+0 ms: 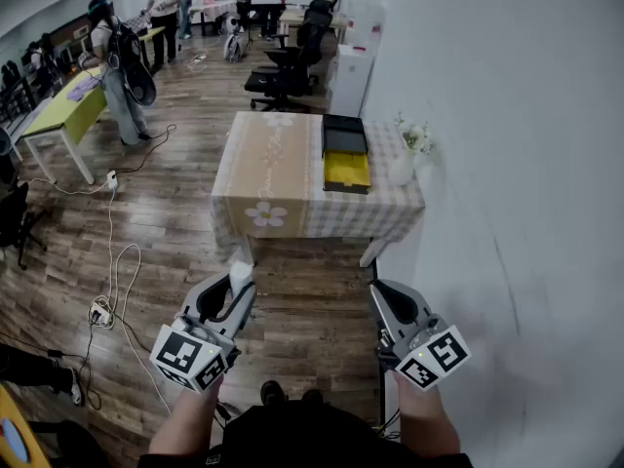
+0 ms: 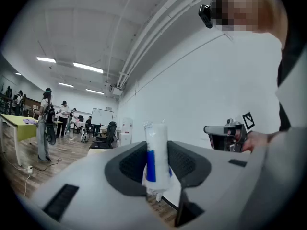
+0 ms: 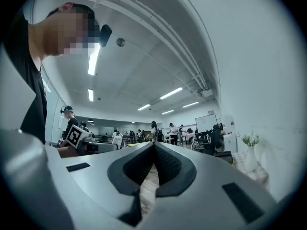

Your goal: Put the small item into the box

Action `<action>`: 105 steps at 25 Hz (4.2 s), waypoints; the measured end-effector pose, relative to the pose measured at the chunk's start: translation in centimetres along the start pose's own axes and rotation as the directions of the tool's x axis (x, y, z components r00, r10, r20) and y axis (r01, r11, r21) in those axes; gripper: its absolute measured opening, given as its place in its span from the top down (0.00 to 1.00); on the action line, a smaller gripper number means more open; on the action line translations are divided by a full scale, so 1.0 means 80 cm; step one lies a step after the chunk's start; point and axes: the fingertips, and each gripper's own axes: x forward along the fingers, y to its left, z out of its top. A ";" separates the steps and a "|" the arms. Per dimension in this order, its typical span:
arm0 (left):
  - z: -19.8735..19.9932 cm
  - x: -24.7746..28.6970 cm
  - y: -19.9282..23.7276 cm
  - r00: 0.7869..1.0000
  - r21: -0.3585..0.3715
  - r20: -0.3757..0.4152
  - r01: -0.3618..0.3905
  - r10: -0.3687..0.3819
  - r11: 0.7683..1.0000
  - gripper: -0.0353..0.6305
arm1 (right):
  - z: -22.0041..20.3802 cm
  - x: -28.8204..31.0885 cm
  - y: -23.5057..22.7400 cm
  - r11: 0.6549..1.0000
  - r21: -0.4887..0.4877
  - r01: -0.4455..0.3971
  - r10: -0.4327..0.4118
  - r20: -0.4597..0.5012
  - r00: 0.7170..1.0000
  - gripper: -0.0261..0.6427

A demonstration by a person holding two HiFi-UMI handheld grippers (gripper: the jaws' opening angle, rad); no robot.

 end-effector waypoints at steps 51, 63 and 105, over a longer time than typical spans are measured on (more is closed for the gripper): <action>-0.028 0.252 0.141 0.996 -0.018 -0.086 0.013 -0.015 1.000 0.74 | -0.042 0.173 -0.236 0.987 0.158 -0.017 0.015 0.012 1.000 0.90; 0.008 0.341 0.121 0.998 0.037 -0.055 0.028 -0.026 0.999 0.74 | -0.012 0.172 -0.321 0.986 0.162 -0.033 0.024 0.061 0.998 0.90; 0.018 0.583 0.439 0.994 -0.048 0.006 0.108 -0.108 0.993 0.74 | -0.023 0.516 -0.486 0.992 0.115 0.053 -0.048 -0.040 0.998 0.90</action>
